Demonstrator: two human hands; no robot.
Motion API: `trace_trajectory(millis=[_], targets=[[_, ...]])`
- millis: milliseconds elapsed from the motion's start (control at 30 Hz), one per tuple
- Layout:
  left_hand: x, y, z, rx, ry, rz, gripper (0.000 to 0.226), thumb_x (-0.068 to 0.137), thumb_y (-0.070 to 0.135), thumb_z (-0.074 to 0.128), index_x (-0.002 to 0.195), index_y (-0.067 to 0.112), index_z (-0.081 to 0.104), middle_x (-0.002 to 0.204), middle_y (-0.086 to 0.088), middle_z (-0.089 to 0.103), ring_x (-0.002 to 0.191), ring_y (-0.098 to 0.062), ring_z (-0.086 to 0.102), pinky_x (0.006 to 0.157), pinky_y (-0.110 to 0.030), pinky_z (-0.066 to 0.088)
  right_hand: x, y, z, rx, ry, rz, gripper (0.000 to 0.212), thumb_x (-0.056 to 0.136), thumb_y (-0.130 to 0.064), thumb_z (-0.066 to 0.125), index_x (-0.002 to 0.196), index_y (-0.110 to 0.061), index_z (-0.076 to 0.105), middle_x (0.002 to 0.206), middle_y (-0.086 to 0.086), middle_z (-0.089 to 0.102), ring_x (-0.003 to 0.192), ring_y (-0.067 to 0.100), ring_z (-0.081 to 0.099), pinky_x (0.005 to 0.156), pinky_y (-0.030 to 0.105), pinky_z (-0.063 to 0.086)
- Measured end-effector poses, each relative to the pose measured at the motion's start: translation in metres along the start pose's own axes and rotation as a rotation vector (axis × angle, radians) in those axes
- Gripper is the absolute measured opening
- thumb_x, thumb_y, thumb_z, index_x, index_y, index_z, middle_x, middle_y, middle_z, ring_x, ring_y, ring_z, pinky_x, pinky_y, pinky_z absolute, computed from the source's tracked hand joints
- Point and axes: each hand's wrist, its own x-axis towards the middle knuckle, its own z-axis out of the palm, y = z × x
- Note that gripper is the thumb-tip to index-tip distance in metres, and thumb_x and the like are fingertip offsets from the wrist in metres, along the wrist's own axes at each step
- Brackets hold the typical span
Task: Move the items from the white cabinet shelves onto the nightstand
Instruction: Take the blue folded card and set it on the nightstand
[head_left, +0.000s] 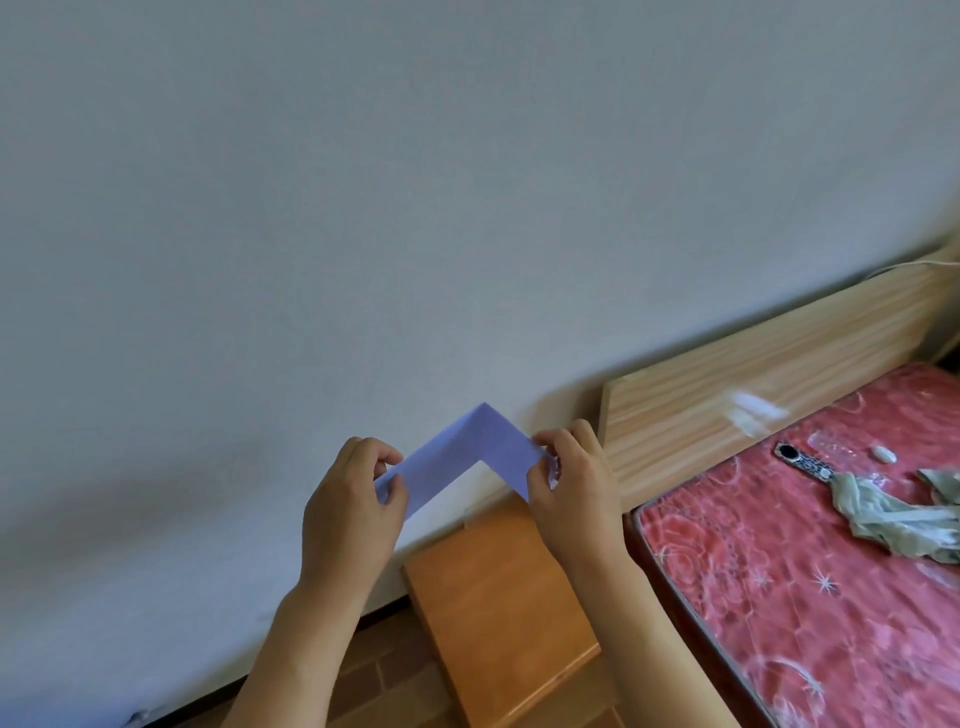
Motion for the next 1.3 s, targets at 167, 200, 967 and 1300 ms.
trace_trajectory(millis=[167,200,967,1300], targets=[[0.021,-0.013,0.037,0.012,-0.079,-0.012,0.026,0.083,0.0,0.073,0.093,0.021,0.06,0.087,0.012,0.057,0.068,-0.013,0.057,0.053,-0.024,0.044,0.018,0.027,0.023,0.005,-0.04,0.06,0.023,0.095,-0.007,0.059,0.113,-0.017,0.071,0.101,-0.014,0.049,0.085,0.006,0.055,0.069,0.013,0.039],[0.026,-0.018,0.045,0.012,-0.092,-0.015,0.027,0.083,0.0,0.072,0.093,0.021,0.06,0.087,0.012,0.057,0.067,-0.012,0.056,0.053,-0.023,0.042,0.021,0.032,0.029,-0.002,-0.046,0.071,0.023,0.096,-0.007,0.059,0.113,-0.017,0.07,0.102,-0.014,0.05,0.086,0.005,0.055,0.069,0.012,0.039],[0.008,-0.193,0.256,-0.019,-0.47,-0.041,0.021,0.089,0.001,0.069,0.093,0.018,0.058,0.091,0.008,0.055,0.071,-0.014,0.053,0.054,-0.024,0.038,-0.019,0.182,0.222,-0.109,-0.148,0.428,0.024,0.1,-0.003,0.054,0.117,-0.015,0.066,0.099,-0.013,0.045,0.085,0.009,0.048,0.067,0.014,0.035],[-0.036,-0.277,0.356,0.011,-0.515,-0.04,0.017,0.09,0.003,0.066,0.095,0.017,0.059,0.095,0.005,0.057,0.076,-0.016,0.057,0.057,-0.033,0.049,-0.063,0.28,0.325,-0.101,-0.18,0.481,0.026,0.097,0.0,0.054,0.116,-0.014,0.066,0.102,-0.009,0.048,0.083,0.01,0.048,0.065,0.013,0.035]])
